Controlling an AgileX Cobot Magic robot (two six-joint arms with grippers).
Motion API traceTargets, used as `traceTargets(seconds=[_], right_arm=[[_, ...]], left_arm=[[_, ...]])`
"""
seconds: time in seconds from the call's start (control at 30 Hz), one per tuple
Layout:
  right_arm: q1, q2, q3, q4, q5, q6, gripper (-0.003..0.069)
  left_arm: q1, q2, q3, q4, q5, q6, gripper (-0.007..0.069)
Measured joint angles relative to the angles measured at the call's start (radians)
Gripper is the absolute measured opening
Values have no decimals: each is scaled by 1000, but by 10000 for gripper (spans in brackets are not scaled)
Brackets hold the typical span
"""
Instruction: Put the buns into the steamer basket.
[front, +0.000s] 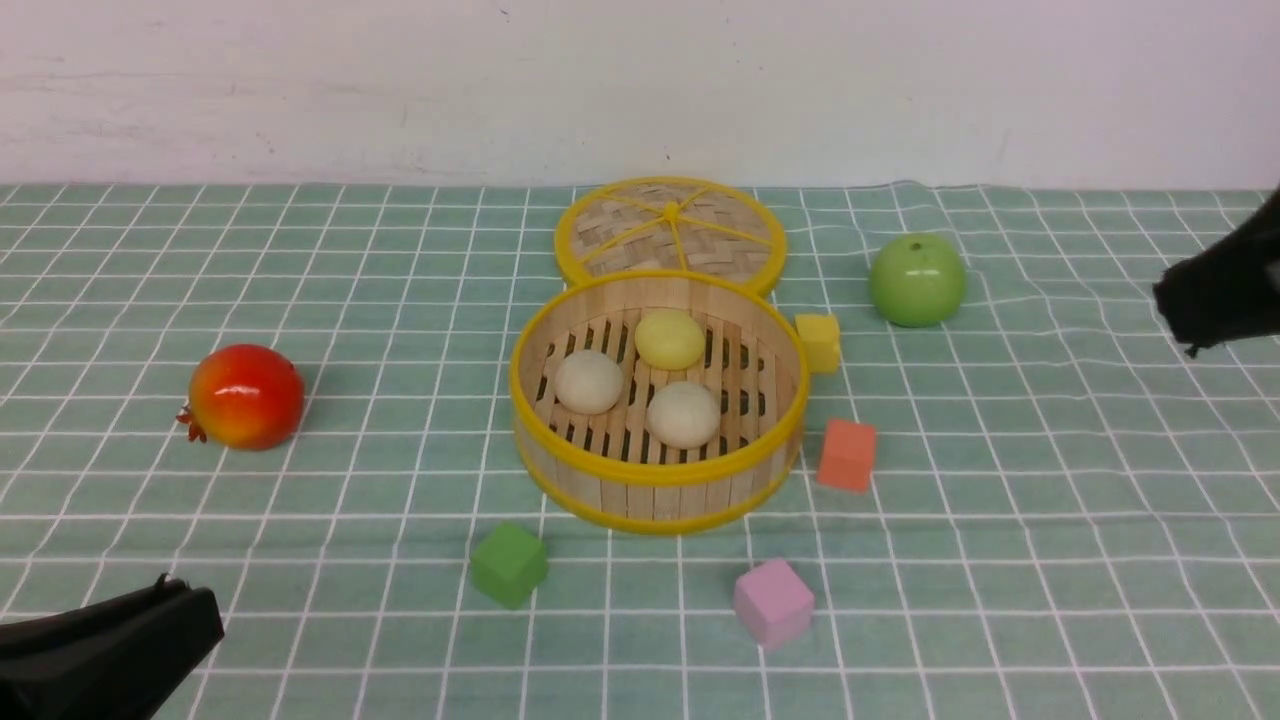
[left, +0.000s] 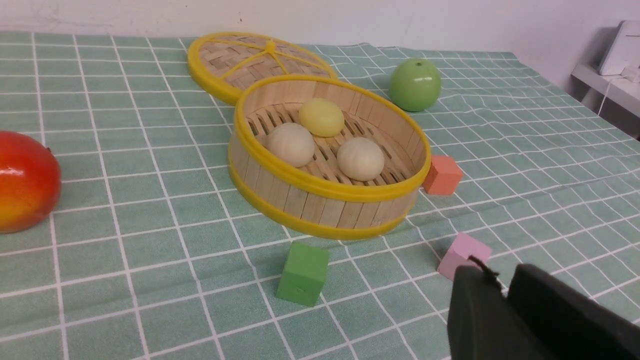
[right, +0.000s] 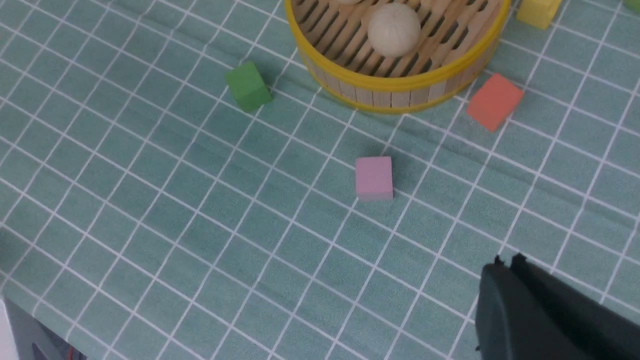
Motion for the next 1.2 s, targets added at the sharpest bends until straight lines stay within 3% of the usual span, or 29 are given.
traceTargets(seconds=[0.17, 0.27, 0.5, 0.63, 0.73, 0.9, 1.2], right_arm=[[-55, -98, 65, -17, -14, -1, -18], [-136, -254, 218, -69, -123, -1, -18], [-253, -744, 885, -183, -614, -1, -16], [-288, -926, 1188, -262, -766, 3, -16], [-298, -1048, 1366, -320, -810, 77, -15], [-300, -1133, 1467, -374, -846, 252, -14], [-300, -1136, 1472, -403, -873, 309, -11]], left_arm=[[0, 0, 0, 0, 1, 0, 92], [0, 0, 0, 0, 1, 0, 92], [0, 0, 0, 0, 1, 0, 101], [0, 0, 0, 0, 1, 0, 104], [0, 0, 0, 0, 1, 0, 110], [0, 0, 0, 0, 1, 0, 113], [0, 0, 0, 0, 1, 0, 123]])
